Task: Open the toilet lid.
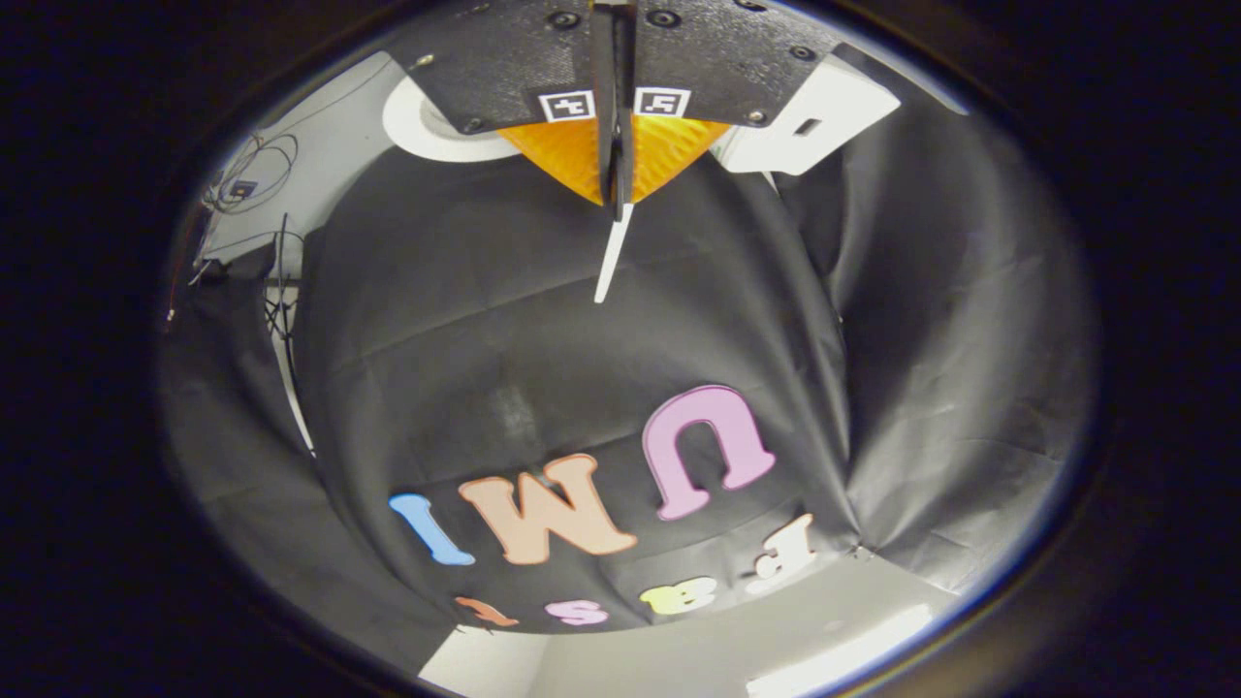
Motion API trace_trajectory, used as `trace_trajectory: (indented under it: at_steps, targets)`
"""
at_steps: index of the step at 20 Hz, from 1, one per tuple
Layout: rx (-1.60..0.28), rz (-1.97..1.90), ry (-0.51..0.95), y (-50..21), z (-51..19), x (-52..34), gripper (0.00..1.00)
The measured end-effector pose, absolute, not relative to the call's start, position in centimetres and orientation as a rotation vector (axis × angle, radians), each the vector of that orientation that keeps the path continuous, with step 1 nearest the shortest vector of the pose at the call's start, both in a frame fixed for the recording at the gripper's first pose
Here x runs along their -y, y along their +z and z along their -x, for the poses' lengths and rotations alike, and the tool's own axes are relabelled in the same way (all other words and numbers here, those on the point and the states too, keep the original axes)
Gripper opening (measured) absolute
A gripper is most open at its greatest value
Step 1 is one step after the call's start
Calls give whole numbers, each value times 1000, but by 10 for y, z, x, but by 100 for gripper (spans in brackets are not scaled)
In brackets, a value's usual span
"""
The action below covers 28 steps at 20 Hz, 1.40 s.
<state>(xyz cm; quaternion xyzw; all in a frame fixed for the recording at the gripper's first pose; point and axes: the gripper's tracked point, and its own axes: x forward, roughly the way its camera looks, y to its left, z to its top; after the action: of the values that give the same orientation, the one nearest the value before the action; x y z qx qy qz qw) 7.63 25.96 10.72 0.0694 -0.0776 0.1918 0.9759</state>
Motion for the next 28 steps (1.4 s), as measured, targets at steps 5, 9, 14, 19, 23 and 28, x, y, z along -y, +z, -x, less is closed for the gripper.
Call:
trace_trajectory:
  at_steps: [5,9,14,19,23,28]
  targets:
    - [182,-13,421,115,-52,-311,1]
    - [200,92,467,117,-38,-354,1]
    - [216,146,533,113,-25,-402,0]
    - [217,214,607,104,-15,-443,1]
    - [206,233,661,96,-8,-471,2]
    - [185,248,721,81,-2,-498,2]
